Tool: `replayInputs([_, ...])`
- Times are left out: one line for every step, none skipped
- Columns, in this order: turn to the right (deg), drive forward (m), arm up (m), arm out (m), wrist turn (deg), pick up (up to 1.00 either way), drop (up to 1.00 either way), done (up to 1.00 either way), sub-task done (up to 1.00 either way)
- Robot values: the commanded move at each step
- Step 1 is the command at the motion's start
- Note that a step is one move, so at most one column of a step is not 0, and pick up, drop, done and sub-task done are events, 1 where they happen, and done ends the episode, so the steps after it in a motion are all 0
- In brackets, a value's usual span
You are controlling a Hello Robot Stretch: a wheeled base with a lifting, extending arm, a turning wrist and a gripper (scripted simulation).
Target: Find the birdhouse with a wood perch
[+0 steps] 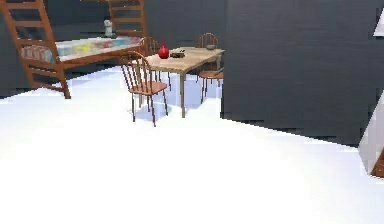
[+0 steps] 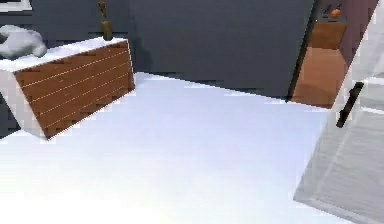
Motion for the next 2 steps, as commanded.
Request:
replayInputs([-42.0, 0.0, 0.0, 0.0, 0.0, 0.0, 0.0, 0.0, 0.0])
replayInputs([0.0, 0.8, 0.0, 0.0, 0.0, 0.0, 0.0, 0.0, 0.0])
